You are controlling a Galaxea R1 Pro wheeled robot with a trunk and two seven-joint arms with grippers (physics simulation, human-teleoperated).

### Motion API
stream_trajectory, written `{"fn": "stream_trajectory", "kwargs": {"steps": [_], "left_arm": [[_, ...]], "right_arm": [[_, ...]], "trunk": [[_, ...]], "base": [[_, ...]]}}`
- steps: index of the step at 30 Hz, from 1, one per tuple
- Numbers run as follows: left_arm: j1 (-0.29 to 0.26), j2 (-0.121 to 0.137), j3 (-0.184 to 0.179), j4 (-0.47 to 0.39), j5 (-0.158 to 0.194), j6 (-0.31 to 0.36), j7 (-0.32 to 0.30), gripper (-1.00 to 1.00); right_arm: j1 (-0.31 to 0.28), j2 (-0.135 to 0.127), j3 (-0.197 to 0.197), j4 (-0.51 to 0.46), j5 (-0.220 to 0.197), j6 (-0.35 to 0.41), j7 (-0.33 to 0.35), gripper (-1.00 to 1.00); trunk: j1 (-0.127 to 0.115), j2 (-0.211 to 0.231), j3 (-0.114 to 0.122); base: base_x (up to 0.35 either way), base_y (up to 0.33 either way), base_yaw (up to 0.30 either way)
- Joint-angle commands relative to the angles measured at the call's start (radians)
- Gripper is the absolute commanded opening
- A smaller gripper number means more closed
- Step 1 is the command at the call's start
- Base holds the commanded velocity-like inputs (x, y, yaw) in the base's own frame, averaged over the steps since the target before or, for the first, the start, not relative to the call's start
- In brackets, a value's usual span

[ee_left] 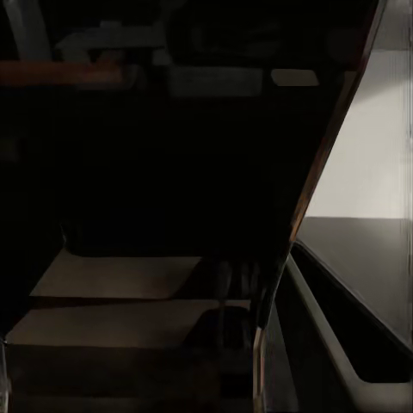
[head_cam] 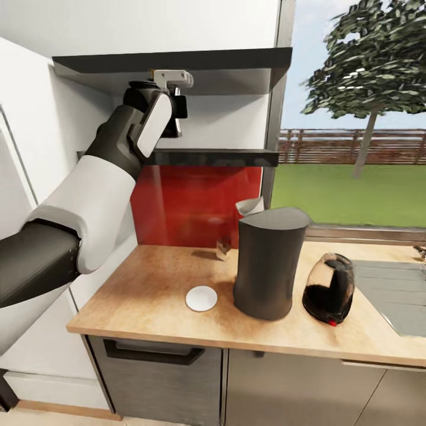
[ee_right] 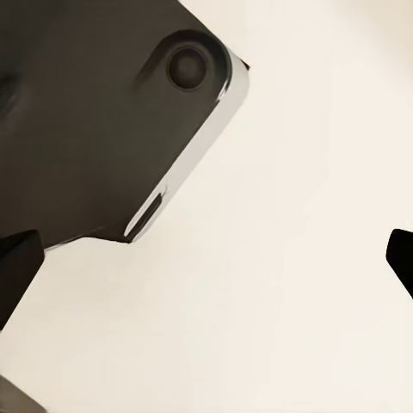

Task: Set up a coffee station on the kitchen countertop: keep the coffee maker on the countertop, move the bottle of coffee from the kitchen shelf to the counter next to the coffee maker, place a paper coffee filter on top of the coffee maker, put the saucer next to the coffee maker with the coffee cup on the saucer, and place the electric kettle next to the coffee maker.

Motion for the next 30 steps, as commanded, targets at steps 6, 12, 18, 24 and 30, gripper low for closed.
{"fn": "stream_trajectory", "kwargs": {"steps": [6,12,18,24,30], "left_arm": [[-0.001,0.0,-0.001,-0.004,0.006,0.004,0.006,-1.0],[-0.001,0.0,0.0,-0.005,0.006,0.004,0.006,-1.0],[-0.001,0.0,0.0,-0.005,0.008,0.004,0.006,-1.0],[-0.001,0.0,0.0,-0.005,0.008,0.004,0.006,-1.0],[0.0,0.0,0.0,0.01,0.011,0.004,0.004,-1.0]], "right_arm": [[0.0,-0.002,-0.008,-0.001,-0.002,-0.002,0.006,1.0],[-0.001,-0.003,-0.009,-0.001,-0.003,-0.002,0.006,1.0],[0.0,-0.004,-0.009,-0.001,-0.003,-0.002,0.006,1.0],[0.0,-0.004,-0.009,-0.001,-0.003,-0.002,0.006,1.0],[-0.001,-0.006,-0.01,-0.003,-0.005,-0.002,0.006,1.0]], "trunk": [[0.0,-0.002,-0.002],[0.0,-0.002,-0.002],[0.0,-0.002,-0.002],[0.0,-0.002,-0.002],[0.0,-0.002,-0.002]], "base": [[-0.163,0.0,0.0],[-0.179,0.0,0.0],[-0.098,0.0,0.0],[-0.199,0.0,0.0],[-0.033,0.0,0.0]]}}
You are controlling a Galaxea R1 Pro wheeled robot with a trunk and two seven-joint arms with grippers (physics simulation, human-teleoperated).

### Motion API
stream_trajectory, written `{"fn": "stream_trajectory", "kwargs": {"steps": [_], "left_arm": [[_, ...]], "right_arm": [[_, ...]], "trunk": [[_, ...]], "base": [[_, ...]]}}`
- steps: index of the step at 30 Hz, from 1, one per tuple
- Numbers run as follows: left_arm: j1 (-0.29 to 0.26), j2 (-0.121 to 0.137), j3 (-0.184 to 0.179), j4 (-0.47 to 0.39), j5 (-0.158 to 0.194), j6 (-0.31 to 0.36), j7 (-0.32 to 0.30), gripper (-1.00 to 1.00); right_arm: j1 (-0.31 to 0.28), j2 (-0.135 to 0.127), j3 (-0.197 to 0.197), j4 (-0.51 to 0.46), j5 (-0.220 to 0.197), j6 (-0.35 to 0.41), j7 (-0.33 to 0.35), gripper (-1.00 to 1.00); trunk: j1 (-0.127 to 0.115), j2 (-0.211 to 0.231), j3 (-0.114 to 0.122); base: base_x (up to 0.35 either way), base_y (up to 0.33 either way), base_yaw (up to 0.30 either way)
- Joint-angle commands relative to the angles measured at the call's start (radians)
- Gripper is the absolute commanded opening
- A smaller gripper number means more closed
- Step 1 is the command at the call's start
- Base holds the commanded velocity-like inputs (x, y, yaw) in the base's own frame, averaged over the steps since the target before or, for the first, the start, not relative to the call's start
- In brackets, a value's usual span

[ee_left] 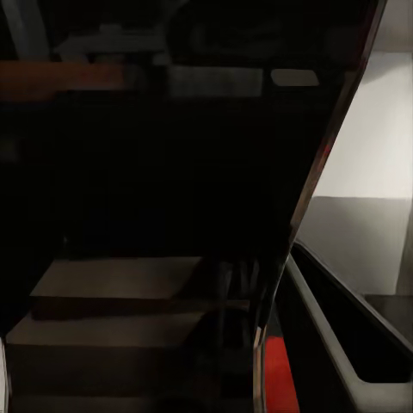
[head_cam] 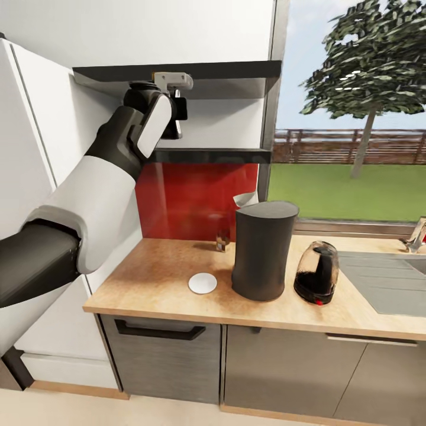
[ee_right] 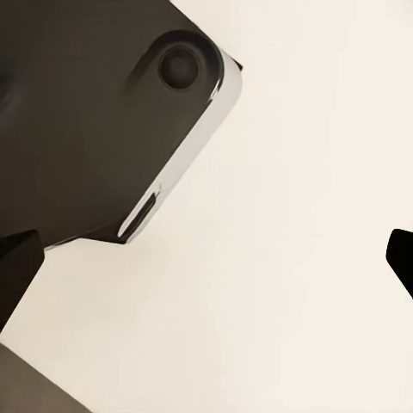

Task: Set up a coffee station on the kitchen countertop: keep the coffee maker on the countertop, move the bottle of coffee from the kitchen shelf to the counter next to the coffee maker, place a paper coffee filter on top of the coffee maker, put the saucer next to the coffee maker with the coffee cup on the saucer, and place the electric kettle next to the coffee maker.

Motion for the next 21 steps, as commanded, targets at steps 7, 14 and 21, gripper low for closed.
{"fn": "stream_trajectory", "kwargs": {"steps": [7,14,21], "left_arm": [[0.028,0.0,-0.002,-0.01,0.013,-0.005,0.004,-1.0],[0.171,0.0,0.002,-0.152,0.014,-0.024,0.002,-1.0],[0.28,0.0,0.003,-0.301,0.014,-0.02,0.002,-1.0]], "right_arm": [[-0.001,-0.002,-0.01,-0.002,-0.001,-0.002,0.006,1.0],[-0.009,-0.01,-0.019,-0.012,-0.146,0.0,0.014,1.0],[-0.015,-0.011,-0.02,-0.079,-0.261,0.002,0.02,1.0]], "trunk": [[0.001,-0.002,-0.002],[0.001,-0.002,-0.002],[0.001,-0.002,-0.002]], "base": [[-0.003,0.0,0.0],[0.0,0.0,0.0],[0.0,0.0,0.0]]}}
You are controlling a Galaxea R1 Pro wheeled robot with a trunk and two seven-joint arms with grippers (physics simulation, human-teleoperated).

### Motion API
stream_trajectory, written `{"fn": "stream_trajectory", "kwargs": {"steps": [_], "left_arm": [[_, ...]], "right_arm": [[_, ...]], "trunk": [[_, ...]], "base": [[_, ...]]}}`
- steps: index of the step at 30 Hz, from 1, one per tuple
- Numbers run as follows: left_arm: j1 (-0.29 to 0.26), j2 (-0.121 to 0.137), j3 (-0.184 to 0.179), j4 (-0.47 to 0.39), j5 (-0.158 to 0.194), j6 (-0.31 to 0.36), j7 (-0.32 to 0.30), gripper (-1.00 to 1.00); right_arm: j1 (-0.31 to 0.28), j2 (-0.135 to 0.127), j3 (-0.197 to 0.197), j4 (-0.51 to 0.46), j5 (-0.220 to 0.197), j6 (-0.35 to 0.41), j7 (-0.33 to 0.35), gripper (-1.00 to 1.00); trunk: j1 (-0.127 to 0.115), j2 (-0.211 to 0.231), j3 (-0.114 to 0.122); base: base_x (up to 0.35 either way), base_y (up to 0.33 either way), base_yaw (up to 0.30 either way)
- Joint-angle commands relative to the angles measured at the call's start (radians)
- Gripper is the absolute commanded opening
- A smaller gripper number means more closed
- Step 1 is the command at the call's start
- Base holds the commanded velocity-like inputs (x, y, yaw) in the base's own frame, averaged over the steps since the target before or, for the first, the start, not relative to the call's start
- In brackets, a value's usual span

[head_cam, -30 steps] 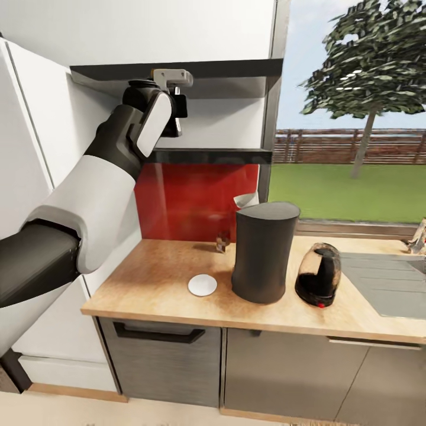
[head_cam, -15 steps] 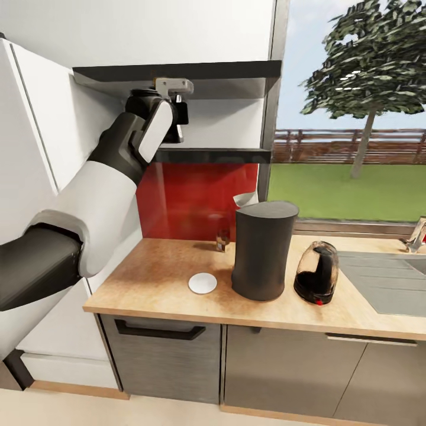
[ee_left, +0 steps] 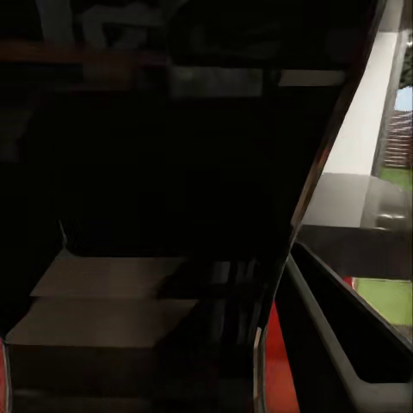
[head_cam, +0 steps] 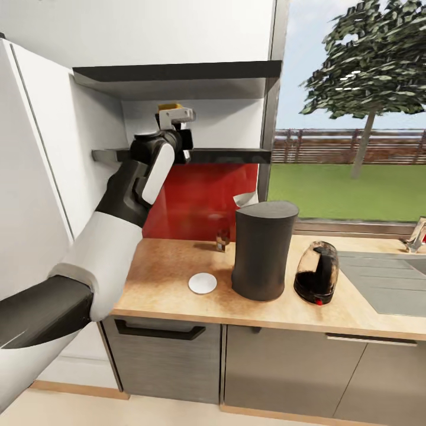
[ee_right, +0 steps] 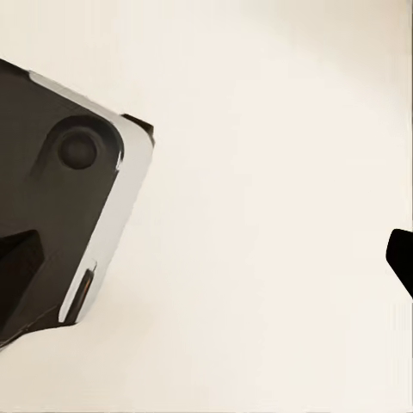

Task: Set up a coffee station on the kitchen countertop: keep the coffee maker on the countertop, move the bottle of coffee from the kitchen shelf to the counter next to the coffee maker, place a paper coffee filter on top of the coffee maker, put the saucer next to the coffee maker with the coffee cup on the saucer, and place the electric kettle next to the coffee maker.

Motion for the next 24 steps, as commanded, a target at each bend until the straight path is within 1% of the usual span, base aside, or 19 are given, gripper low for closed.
{"fn": "stream_trajectory", "kwargs": {"steps": [1,4,5,6,7,9,10,12,16,17,19,21,22,24], "left_arm": [[0.008,0.0,-0.002,-0.012,0.007,0.004,0.007,-1.0],[0.044,0.0,-0.002,-0.059,0.007,0.006,0.007,-1.0],[0.076,0.0,-0.003,-0.101,0.007,0.006,0.007,-1.0],[0.089,0.0,-0.003,-0.116,0.007,0.007,0.007,-1.0],[0.116,0.0,-0.003,-0.145,0.007,0.007,0.007,-1.0],[0.146,0.0,-0.003,-0.174,0.007,0.01,0.007,-1.0],[0.185,0.0,-0.003,-0.21,0.007,0.027,0.007,-1.0],[0.23,0.0,-0.003,-0.259,0.007,0.065,0.007,-1.0],[0.283,0.0,-0.005,-0.322,0.007,0.082,0.007,-1.0],[0.306,0.0,-0.005,-0.345,0.006,0.086,0.007,-1.0],[0.331,0.0,-0.006,-0.357,0.006,0.088,0.007,-1.0],[0.367,0.0,-0.006,-0.365,0.006,0.087,0.007,-1.0],[0.396,0.0,-0.006,-0.367,0.006,0.086,0.006,-1.0],[0.425,0.0,-0.006,-0.367,0.006,0.083,0.006,-1.0]], "right_arm": [[0.0,0.0,-0.008,-0.012,-0.005,-0.001,0.01,1.0],[0.0,-0.001,-0.008,-0.049,-0.034,-0.001,0.01,1.0],[0.0,-0.005,-0.008,-0.071,-0.055,-0.001,0.011,1.0],[0.0,-0.007,-0.008,-0.077,-0.061,-0.001,0.012,1.0],[0.0,-0.011,-0.008,-0.087,-0.068,-0.001,0.017,1.0],[-0.001,-0.015,-0.008,-0.093,-0.073,-0.001,0.024,1.0],[-0.001,-0.019,-0.008,-0.099,-0.078,-0.001,0.033,1.0],[-0.002,-0.021,-0.008,-0.102,-0.08,0.0,0.041,1.0],[-0.002,-0.021,-0.008,-0.102,-0.081,-0.002,0.043,1.0],[-0.002,-0.021,-0.009,-0.102,-0.081,-0.002,0.043,1.0],[-0.002,-0.021,-0.009,-0.102,-0.081,-0.002,0.042,1.0],[-0.002,-0.021,-0.009,-0.102,-0.081,-0.002,0.042,1.0],[-0.002,-0.021,-0.009,-0.102,-0.081,-0.002,0.041,1.0],[-0.001,-0.021,-0.009,-0.102,-0.08,-0.002,0.041,1.0]], "trunk": [[0.001,-0.002,-0.002],[0.001,-0.002,-0.002],[0.001,-0.002,-0.002],[0.001,-0.002,-0.002],[0.001,-0.002,-0.002],[0.001,-0.002,-0.002],[0.001,-0.002,-0.002],[0.001,-0.002,-0.002],[0.001,-0.002,-0.002],[0.001,-0.002,-0.002],[0.001,-0.002,-0.002],[0.001,-0.002,-0.002],[0.001,-0.002,-0.002],[0.001,-0.002,-0.002]], "base": [[0.0,0.0,0.0],[0.0,0.0,0.0],[0.0,0.0,0.0],[0.0,0.0,0.0],[0.0,0.0,0.0],[0.0,0.0,0.0],[0.0,0.0,0.0],[0.0,0.0,0.0],[0.0,0.0,0.0],[0.0,0.0,0.0],[0.0,0.0,0.0],[0.0,0.0,0.0],[0.0,0.0,0.0],[0.0,0.0,0.0]]}}
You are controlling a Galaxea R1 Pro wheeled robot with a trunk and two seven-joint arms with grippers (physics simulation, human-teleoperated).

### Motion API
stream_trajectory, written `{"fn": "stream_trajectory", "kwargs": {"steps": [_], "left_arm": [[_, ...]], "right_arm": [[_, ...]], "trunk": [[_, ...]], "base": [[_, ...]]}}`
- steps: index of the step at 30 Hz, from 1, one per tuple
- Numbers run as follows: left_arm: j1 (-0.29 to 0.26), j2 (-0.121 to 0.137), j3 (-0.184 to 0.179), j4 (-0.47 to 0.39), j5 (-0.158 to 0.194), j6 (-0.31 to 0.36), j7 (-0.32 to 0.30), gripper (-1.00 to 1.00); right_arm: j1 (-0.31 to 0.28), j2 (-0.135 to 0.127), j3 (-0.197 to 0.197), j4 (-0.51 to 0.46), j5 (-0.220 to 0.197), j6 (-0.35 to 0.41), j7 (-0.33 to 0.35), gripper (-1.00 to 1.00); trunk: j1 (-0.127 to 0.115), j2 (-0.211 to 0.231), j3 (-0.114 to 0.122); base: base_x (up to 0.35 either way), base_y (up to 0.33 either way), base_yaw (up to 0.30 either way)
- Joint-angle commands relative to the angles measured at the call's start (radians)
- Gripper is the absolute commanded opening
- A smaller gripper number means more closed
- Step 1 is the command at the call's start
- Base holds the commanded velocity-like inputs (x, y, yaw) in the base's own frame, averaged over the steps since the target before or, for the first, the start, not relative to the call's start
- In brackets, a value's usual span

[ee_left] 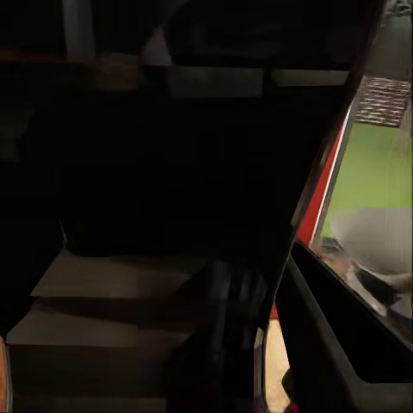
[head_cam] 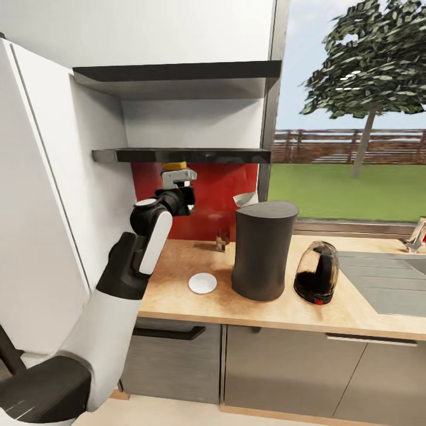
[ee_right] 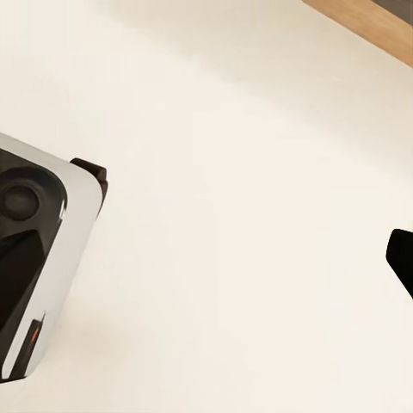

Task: Set up a coffee station on the kitchen countertop: keep the coffee maker on the countertop, move the bottle of coffee from the kitchen shelf to the counter next to the coffee maker, place a paper coffee filter on top of the coffee maker, put the saucer next to the coffee maker with the coffee cup on the saucer, and place the electric kettle next to the coffee maker.

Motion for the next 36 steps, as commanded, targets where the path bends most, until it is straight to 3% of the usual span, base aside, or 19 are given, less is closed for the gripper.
{"fn": "stream_trajectory", "kwargs": {"steps": [1,5,9,11,14,17,19,28,34,36], "left_arm": [[0.009,0.0,-0.001,0.0,0.007,0.002,0.007,-1.0],[0.065,0.0,-0.001,0.011,0.005,-0.007,0.009,-1.0],[0.1,0.009,-0.001,0.044,0.004,-0.063,0.003,-1.0],[0.11,0.014,-0.001,0.083,0.003,-0.125,0.0,-1.0],[0.116,0.017,-0.002,0.128,0.002,-0.191,-0.003,-1.0],[0.12,0.019,-0.02,0.171,0.0,-0.235,-0.034,-1.0],[0.12,0.019,-0.028,0.173,0.0,-0.241,-0.053,-1.0],[0.128,0.018,-0.04,0.226,0.002,-0.251,-0.074,-1.0],[0.14,0.019,-0.046,0.323,0.0,-0.371,-0.076,-1.0],[0.141,0.019,-0.057,0.333,0.0,-0.381,-0.077,-1.0]], "right_arm": [[0.001,0.0,-0.009,-0.002,0.003,-0.001,0.008,1.0],[0.001,0.0,-0.01,-0.002,0.004,-0.001,0.004,1.0],[0.001,0.0,-0.01,-0.002,0.003,-0.002,0.002,1.0],[0.001,-0.001,-0.023,-0.002,0.002,-0.003,0.002,1.0],[0.001,-0.001,-0.082,-0.002,0.003,-0.002,0.002,1.0],[0.001,-0.001,-0.176,-0.003,0.005,-0.002,0.003,1.0],[0.002,-0.001,-0.19,-0.004,0.005,-0.002,0.003,1.0],[0.003,-0.001,-0.203,-0.004,0.008,-0.003,0.003,1.0],[0.003,-0.005,-0.204,-0.004,0.008,-0.002,0.003,1.0],[0.003,-0.005,-0.204,-0.004,0.007,-0.001,0.003,1.0]], "trunk": [[0.001,-0.002,-0.002],[0.001,-0.002,-0.002],[0.001,-0.002,-0.002],[0.001,-0.002,-0.002],[0.001,-0.002,-0.002],[0.001,-0.002,-0.002],[0.001,-0.002,-0.002],[0.001,-0.002,-0.002],[0.001,-0.002,-0.002],[0.001,-0.002,-0.002]], "base": [[0.0,0.0,0.0],[0.0,0.0,0.0],[0.0,0.0,0.0],[0.0,0.0,0.0],[0.0,0.0,0.0],[0.0,0.0,0.0],[0.0,0.0,0.0],[0.0,0.0,0.0],[0.0,0.0,0.0],[0.0,0.0,0.0]]}}
